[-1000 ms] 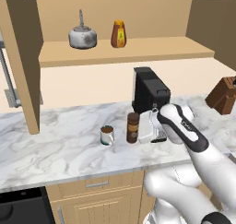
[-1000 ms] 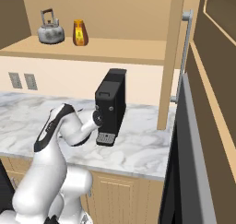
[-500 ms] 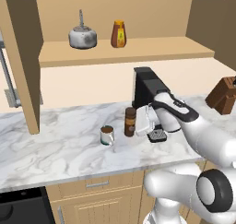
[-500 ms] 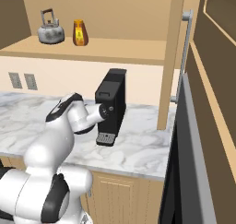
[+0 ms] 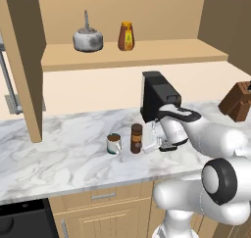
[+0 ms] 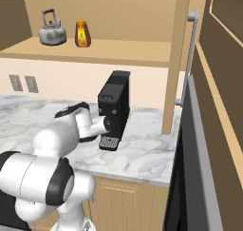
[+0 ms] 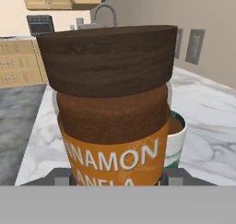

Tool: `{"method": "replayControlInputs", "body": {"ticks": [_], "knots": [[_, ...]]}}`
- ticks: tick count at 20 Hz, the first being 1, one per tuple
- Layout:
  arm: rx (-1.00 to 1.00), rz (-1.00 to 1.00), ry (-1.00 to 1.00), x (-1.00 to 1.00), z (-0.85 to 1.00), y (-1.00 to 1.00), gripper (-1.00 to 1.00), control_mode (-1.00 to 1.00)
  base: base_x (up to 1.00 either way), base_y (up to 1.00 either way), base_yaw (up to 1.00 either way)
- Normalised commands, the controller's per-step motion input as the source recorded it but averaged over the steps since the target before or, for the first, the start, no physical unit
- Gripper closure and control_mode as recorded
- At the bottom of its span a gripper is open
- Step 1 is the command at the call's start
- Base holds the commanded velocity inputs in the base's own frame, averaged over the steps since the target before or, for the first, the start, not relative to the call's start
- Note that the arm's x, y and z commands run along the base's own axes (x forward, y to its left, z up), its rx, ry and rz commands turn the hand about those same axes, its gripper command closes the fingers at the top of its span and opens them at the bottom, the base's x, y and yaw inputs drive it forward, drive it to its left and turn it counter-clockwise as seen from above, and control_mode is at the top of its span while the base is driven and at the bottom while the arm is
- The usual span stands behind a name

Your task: Pick the cinnamon and honey bottle from the cabinet and place them next to the mug.

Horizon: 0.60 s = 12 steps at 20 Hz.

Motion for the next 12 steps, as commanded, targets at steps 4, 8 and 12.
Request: {"method": "replayControlInputs", "body": {"ticks": [4,8,12], "knots": [[0.0,0.0,0.0,0.0,-0.59,0.09,1.0,-1.0,0.0,0.0,0.0],[0.0,0.0,-0.02,0.0,-0.44,0.02,1.0,-1.0,0.0,0.0,0.0],[0.0,0.0,-0.07,0.05,-0.1,0.0,1.0,-1.0,0.0,0.0,0.0]]}}
